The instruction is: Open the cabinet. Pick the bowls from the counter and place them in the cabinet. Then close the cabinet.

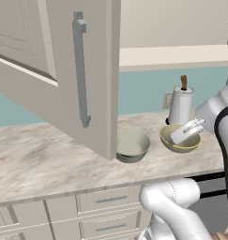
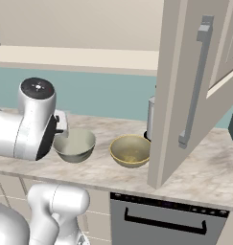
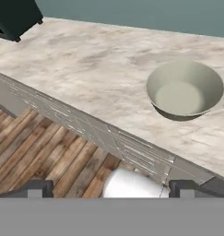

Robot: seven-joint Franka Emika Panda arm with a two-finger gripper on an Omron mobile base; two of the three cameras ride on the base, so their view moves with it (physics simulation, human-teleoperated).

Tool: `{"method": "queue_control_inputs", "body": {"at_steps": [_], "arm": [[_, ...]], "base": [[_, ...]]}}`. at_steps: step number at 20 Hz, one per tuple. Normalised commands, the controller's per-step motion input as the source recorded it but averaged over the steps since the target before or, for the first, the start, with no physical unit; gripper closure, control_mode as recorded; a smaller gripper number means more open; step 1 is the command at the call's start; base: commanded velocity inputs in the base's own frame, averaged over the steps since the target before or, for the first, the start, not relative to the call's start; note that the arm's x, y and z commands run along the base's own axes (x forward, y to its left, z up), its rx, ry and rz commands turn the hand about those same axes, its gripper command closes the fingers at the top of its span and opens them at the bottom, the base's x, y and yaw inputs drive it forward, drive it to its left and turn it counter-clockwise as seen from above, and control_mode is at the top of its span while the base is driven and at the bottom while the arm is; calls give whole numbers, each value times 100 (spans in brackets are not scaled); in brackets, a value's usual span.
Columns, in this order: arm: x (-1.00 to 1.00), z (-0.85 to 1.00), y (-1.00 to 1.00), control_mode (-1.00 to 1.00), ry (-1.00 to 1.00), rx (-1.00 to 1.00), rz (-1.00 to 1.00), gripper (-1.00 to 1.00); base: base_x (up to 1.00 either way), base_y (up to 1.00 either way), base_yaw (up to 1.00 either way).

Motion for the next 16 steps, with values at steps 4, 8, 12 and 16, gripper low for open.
{"method": "queue_control_inputs", "body": {"at_steps": [4, 8, 12, 16], "arm": [[8, -48, -4, -100, 18, 0, -17, -100], [9, -17, 5, -100, 7, 0, -1, -100], [26, 0, 32, -100, 1, -11, 5, -100], [28, -3, 32, -100, 1, -24, 9, -100]], "base": [[0, 0, 0], [0, 0, 0], [0, 0, 0], [0, 0, 0]]}}
